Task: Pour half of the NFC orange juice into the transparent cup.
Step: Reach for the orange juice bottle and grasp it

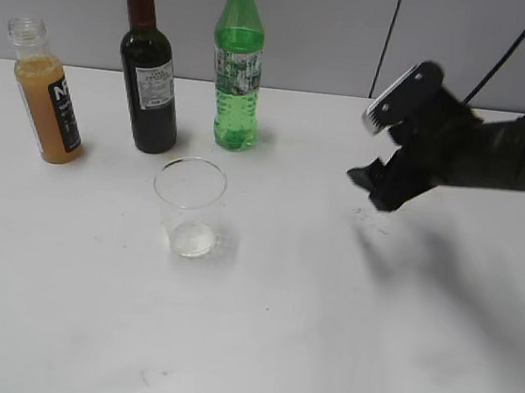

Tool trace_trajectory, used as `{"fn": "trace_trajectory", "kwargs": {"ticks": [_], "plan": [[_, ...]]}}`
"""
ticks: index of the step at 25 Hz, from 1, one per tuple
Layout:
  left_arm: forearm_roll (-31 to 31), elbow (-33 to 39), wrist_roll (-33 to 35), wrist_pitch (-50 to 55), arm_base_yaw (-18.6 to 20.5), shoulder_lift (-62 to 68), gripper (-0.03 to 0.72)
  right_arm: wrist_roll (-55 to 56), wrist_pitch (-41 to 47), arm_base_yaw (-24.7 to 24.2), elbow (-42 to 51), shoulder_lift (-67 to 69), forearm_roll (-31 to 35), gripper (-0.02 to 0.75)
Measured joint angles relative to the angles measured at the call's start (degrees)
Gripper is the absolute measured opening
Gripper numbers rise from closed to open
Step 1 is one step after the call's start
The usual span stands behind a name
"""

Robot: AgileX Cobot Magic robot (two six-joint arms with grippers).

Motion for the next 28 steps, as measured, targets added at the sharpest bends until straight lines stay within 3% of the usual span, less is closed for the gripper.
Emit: {"fn": "trace_trajectory", "kwargs": {"ticks": [3,6,9,11,15,18,21,24,28], "plan": [[0.0,0.0,0.0,0.0,0.0,0.0,0.584,0.0,16.25,-0.97,-7.98,-1.47,6.04,0.646],[0.0,0.0,0.0,0.0,0.0,0.0,0.584,1.1,32.84,-1.62,-17.63,-1.41,7.94,0.633],[0.0,0.0,0.0,0.0,0.0,0.0,0.584,1.49,44.44,-3.89,-27.02,-1.15,11.84,0.622],[0.0,0.0,0.0,0.0,0.0,0.0,0.584,-1.06,51.34,-6.59,-33.62,-0.86,19.74,0.615],[0.0,0.0,0.0,0.0,0.0,0.0,0.584,-11.54,65.05,-14.54,-43.39,-0.1,43.2,0.606],[0.0,0.0,0.0,0.0,0.0,0.0,0.584,-16.44,74.61,-19.3,-46.39,-0.1,53.41,0.592],[0.0,0.0,0.0,0.0,0.0,0.0,0.584,-18.72,82.33,-20.81,-46.61,-0.1,52.41,0.591],[0.0,0.0,0.0,0.0,0.0,0.0,0.584,-19.18,83.24,-20.93,-44.17,-1.7,50.18,0.591],[0.0,0.0,0.0,0.0,0.0,0.0,0.584,-19.3,83.3,-21.01,-34.18,-9.43,50.99,0.591]]}}
